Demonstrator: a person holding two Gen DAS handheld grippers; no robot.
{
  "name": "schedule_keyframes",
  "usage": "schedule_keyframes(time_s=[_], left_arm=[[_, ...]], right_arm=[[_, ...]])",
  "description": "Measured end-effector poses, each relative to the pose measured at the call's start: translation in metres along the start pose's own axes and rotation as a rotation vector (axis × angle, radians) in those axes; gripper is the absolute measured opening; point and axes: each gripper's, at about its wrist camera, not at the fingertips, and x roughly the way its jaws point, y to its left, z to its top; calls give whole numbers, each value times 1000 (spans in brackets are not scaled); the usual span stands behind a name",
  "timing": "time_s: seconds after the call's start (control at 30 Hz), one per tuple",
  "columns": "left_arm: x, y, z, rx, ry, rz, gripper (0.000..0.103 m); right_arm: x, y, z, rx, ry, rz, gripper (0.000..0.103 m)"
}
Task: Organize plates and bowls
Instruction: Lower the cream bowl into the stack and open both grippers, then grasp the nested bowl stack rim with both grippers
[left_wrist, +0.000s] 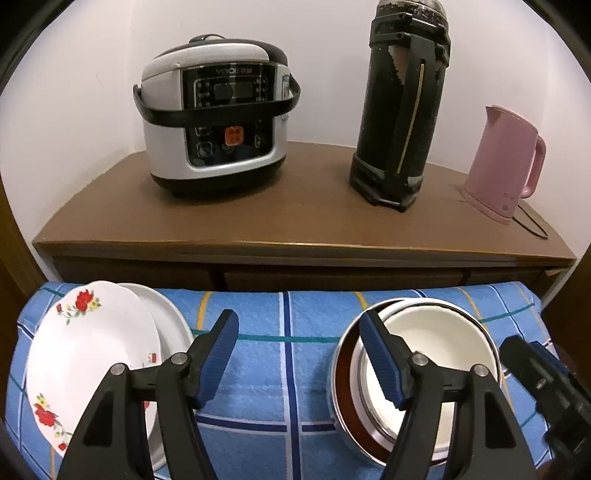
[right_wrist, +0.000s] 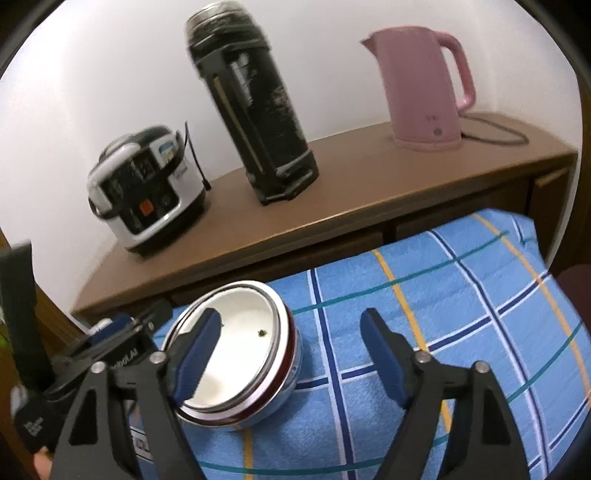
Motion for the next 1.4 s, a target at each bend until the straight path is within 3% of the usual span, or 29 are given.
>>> schedule_keyframes(time_s=[0.43,0.73,1.07,1.3,1.37,1.4], left_arm=[[9,4,-5,-19,28,3,71],[4,-2,-6,-19,20,-75,71],[20,-7,-13,-15,73,-48,71],[26,-3,-15,-70,89,-77,71],[31,0,-17,-101,112,-107,66],[34,1,-18,-118,129,-137,56]], right_arm=[[10,-1,-6,-32,3,-21,93],[18,-1,-7,-33,20,-54,92],[37,12,-14,-68,99,-40,60],[43,12,-16,-23,128,-11,52],[47,12,-16,-7,148,3,49],[50,13,-17,2,164,14,47]])
